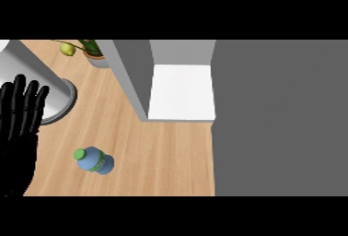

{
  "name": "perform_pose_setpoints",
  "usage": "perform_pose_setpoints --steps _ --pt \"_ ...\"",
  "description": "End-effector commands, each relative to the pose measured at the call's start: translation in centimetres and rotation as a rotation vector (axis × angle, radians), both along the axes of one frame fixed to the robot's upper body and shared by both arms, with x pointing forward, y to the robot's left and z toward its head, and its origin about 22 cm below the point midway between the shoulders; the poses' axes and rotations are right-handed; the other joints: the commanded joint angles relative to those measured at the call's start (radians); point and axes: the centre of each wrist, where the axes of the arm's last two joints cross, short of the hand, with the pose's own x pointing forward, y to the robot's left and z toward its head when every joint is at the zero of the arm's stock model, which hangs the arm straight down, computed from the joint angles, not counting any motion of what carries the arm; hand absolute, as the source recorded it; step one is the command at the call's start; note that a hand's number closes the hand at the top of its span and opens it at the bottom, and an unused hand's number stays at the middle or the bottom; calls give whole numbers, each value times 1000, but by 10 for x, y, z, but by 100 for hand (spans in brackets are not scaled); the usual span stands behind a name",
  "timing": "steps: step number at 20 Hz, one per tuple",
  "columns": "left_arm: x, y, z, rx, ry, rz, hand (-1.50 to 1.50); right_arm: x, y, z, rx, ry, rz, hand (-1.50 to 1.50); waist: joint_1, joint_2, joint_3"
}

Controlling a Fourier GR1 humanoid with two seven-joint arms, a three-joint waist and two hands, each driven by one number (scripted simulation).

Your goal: Pick up the bottled water, place it into the cabinet and close the cabinet

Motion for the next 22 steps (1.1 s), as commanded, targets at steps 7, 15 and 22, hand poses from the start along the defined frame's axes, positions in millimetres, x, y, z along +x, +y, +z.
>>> perform_pose_setpoints --steps 7,15,22 --pt "-43 -4 -8 -257 177 34 -150 -34 19 -1 13 78 246 -150 9 20 2" --pt "-104 -15 41 -295 191 49 -150 -73 19 35 23 106 288 -150 -6 22 5" --pt "-112 -22 45 -326 196 72 -150 -99 41 49 50 111 289 -150 -7 20 4"
